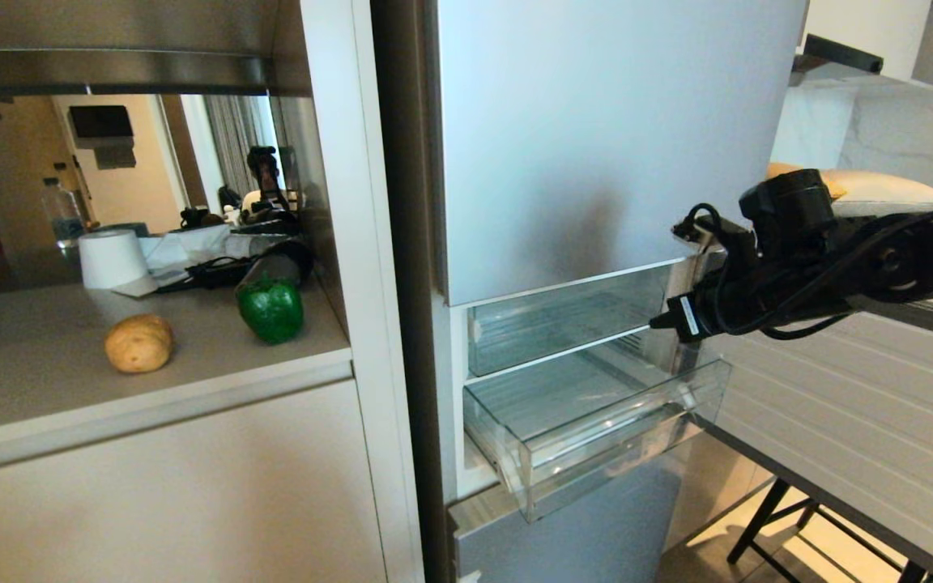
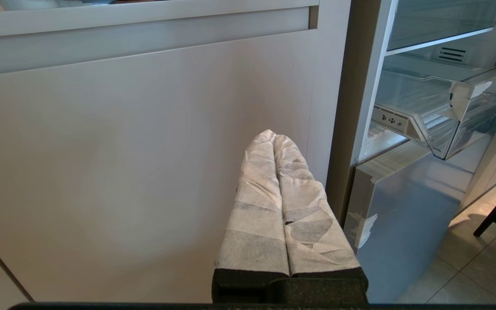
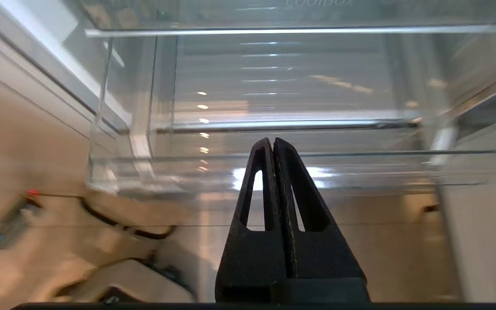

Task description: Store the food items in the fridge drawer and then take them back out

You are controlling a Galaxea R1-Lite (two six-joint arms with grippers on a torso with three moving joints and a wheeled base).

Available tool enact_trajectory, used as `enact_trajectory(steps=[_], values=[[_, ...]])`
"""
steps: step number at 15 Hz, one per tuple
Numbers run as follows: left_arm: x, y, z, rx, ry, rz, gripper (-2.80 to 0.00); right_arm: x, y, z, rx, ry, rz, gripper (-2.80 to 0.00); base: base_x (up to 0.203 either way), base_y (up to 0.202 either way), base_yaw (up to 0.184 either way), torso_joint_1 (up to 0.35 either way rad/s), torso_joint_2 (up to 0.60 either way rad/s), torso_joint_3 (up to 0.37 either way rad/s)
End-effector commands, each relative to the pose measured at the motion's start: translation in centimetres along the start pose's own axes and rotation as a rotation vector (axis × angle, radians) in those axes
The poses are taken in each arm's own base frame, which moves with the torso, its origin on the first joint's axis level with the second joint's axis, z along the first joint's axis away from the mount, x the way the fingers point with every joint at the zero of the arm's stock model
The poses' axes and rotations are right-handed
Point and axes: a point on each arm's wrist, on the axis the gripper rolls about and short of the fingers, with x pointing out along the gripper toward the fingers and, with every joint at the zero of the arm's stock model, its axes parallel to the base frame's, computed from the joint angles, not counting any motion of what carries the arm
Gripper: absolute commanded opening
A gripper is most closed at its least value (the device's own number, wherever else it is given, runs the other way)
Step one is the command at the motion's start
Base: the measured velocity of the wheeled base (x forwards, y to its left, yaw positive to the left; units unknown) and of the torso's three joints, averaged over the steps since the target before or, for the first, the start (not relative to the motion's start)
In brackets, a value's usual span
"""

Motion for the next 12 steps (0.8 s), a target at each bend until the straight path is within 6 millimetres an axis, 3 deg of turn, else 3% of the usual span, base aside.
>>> enact_trajectory(steps=[1, 4, 8, 12], values=[[0.1, 0.0, -0.3, 0.000, 0.010, 0.000, -2.80, 2.6, -0.6, -0.5, 0.036, 0.036, 0.017, -2.80, 0.000, 0.000, 0.000, 0.000, 0.00, 0.000], [0.1, 0.0, -0.3, 0.000, 0.010, 0.000, -2.80, 4.9, -2.1, 0.0, 0.072, 0.020, 0.076, -2.80, 0.000, 0.000, 0.000, 0.000, 0.00, 0.000], [0.1, 0.0, -0.3, 0.000, 0.011, 0.000, -2.80, 5.9, -2.4, -2.0, 0.084, 0.046, 0.092, -2.80, 0.000, 0.000, 0.000, 0.000, 0.00, 0.000], [0.1, 0.0, -0.3, 0.000, 0.011, 0.000, -2.80, 9.0, -3.2, -3.9, 0.055, -0.056, 0.076, -2.80, 0.000, 0.000, 0.000, 0.000, 0.00, 0.000]])
